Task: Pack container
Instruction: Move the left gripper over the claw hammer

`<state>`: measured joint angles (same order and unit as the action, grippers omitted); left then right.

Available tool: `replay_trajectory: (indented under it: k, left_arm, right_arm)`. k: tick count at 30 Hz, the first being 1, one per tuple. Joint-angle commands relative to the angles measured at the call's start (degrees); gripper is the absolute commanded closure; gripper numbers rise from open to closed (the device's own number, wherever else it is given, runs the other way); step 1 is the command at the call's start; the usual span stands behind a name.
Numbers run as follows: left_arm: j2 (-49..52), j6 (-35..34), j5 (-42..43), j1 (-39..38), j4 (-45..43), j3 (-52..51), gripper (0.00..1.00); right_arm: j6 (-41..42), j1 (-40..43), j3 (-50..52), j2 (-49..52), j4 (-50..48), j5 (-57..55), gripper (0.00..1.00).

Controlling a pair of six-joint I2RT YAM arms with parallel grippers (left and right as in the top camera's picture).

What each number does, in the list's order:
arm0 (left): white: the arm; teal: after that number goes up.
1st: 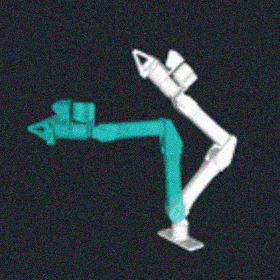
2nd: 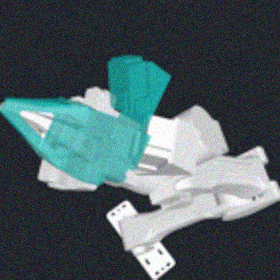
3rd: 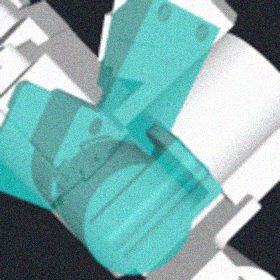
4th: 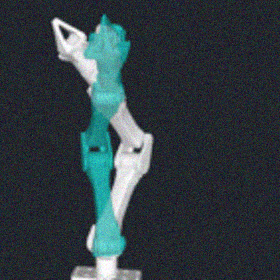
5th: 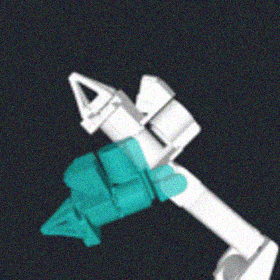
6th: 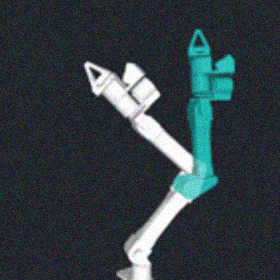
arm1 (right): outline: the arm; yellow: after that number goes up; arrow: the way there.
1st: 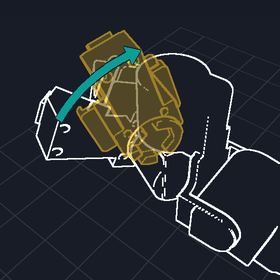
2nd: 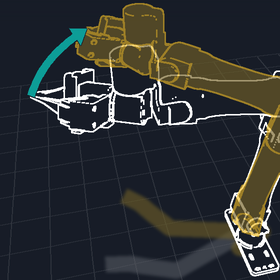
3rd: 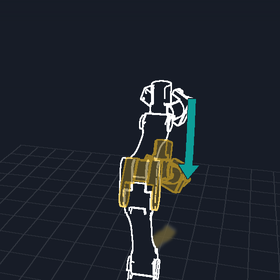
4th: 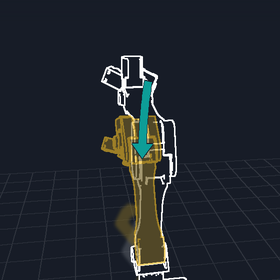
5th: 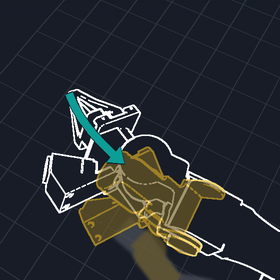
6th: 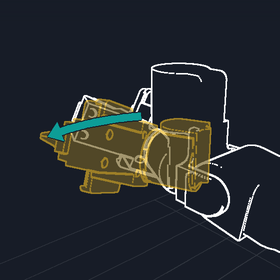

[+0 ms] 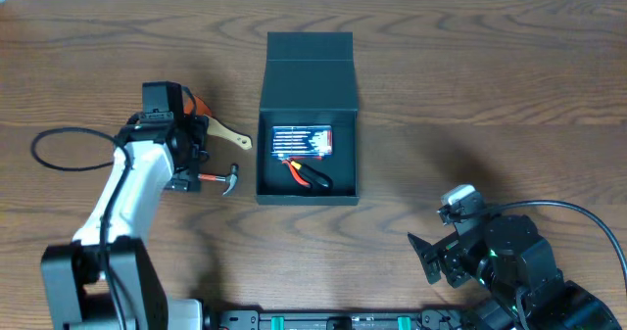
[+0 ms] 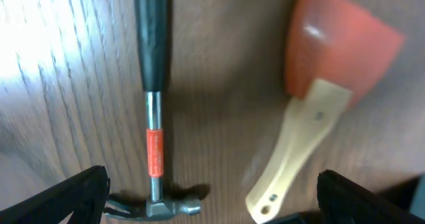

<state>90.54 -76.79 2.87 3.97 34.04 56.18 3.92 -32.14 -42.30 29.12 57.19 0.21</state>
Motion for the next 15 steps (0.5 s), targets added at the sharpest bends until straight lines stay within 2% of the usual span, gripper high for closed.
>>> replay_trajectory:
  k: [1, 6, 10, 15]
  left_arm:
    - [2.5, -3.1, 3.0, -0.1, 0.1, 0.9, 0.02]
    - [5.3, -3.0, 5.6, 0.0, 0.4, 0.9, 0.00]
    - [6.6, -3.0, 7.2, 0.0, 1.5, 0.9, 0.09]
    - [8.0, -3.0, 8.5, 0.3, 4.0, 0.9, 0.10]
  right_arm:
    - [0.7, 0.3, 0.1, -0.3, -0.1, -0.4, 0.01]
    - [0.7, 0.3, 0.1, -0.3, -0.1, -0.4, 0.01]
    - [0.7, 0.3, 0.1, -0.3, -0.1, -0.4, 0.01]
    - [0.7, 0.3, 0.1, -0.3, -0.1, -0.4, 0.01]
